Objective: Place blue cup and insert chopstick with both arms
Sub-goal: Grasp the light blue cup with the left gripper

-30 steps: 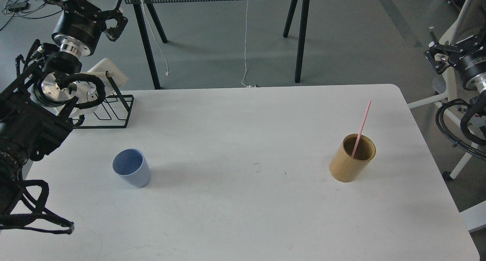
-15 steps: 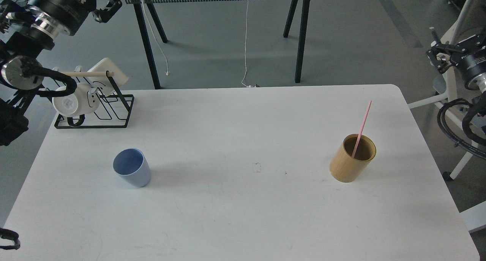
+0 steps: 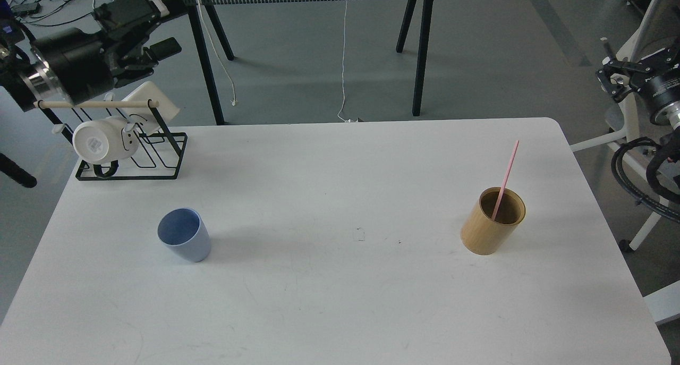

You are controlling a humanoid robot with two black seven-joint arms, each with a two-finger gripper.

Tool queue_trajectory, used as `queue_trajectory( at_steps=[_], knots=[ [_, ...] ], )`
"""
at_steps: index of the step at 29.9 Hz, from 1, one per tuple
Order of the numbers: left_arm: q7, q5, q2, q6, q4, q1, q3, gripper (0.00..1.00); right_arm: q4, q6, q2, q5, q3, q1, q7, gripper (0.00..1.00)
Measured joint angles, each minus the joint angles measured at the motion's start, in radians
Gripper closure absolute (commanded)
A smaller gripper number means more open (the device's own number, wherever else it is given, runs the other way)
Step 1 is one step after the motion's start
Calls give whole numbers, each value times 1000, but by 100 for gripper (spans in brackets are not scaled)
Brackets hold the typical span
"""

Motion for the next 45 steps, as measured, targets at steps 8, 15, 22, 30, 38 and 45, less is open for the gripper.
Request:
queue_trajectory(
  at_steps=[8, 15, 22, 30, 38, 45],
  knots=[
    [0, 437, 88, 14, -151, 191, -1, 5, 1, 0, 0, 0, -2, 0, 0, 1],
    [0, 872, 82, 145, -186, 364, 4, 9, 2, 0, 0, 0, -4, 0, 0, 1],
    [0, 1151, 30, 353, -86, 383, 127, 14, 1, 0, -1, 0, -4, 0, 0, 1],
    [-11, 1159, -35, 375, 62, 362, 159, 45, 0, 0, -14, 0, -3, -2, 1, 1],
    [-36, 1159, -50, 371, 75, 353, 159, 94, 0, 0, -14, 0, -7, -3, 2, 1],
    [-47, 1159, -83, 311, 68, 319, 145, 96, -1, 0, -14, 0, -8, -3, 3, 1]
  ],
)
